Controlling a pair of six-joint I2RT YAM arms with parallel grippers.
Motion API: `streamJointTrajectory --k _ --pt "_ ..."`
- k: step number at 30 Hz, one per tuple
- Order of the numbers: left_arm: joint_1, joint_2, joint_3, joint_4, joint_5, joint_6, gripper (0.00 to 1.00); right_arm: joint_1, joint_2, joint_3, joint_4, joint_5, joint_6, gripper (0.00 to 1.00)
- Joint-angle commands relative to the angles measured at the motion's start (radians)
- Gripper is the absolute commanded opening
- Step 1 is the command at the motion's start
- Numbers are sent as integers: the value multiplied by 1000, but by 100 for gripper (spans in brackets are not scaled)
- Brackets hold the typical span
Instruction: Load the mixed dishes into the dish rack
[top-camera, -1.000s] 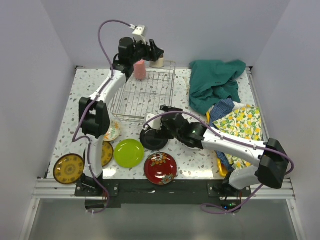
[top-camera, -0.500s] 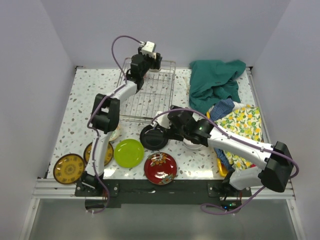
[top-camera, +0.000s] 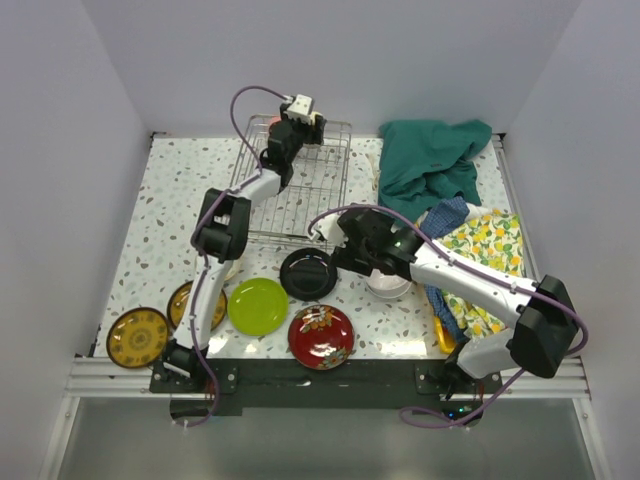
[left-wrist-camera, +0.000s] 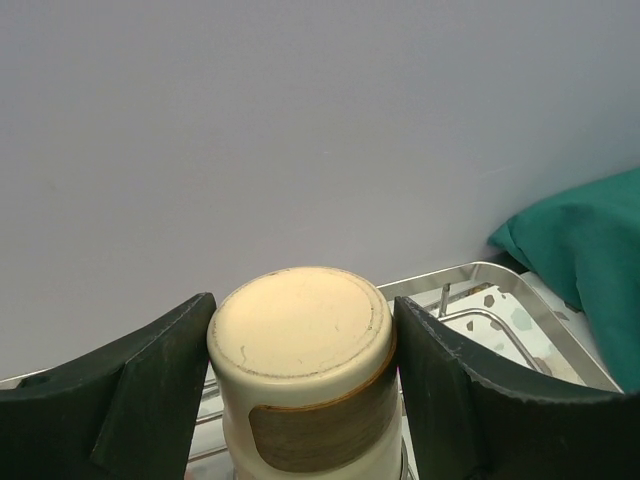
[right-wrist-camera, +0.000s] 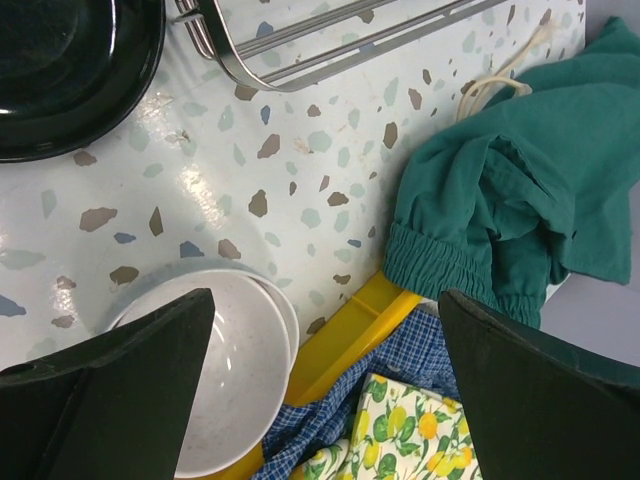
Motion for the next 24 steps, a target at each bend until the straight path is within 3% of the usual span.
streamJointTrajectory --k 1,10,11,12,14,15,17,24 --pt "7 -11 -34 147 -34 19 0 -13 7 37 -7 -6 22 98" --pt "7 -98 -222 213 -69 30 3 -14 7 14 26 -12 17 98" --pt "7 -103 -231 224 -75 30 9 -14 7 8 29 -7 14 99" --pt "7 -109 -248 230 -77 28 22 -13 4 5 33 -7 12 98" --pt "6 -128 -258 238 -69 28 34 -14 0 4 33 -4 11 99" --pt "6 -134 -264 236 -61 31 48 -14 -2 4 33 -3 11 99" --pt "4 -157 -266 226 -16 31 61 -14 -10 4 31 2 6 99" --pt "1 -236 -234 161 72 31 93 -14 -33 7 29 8 11 98"
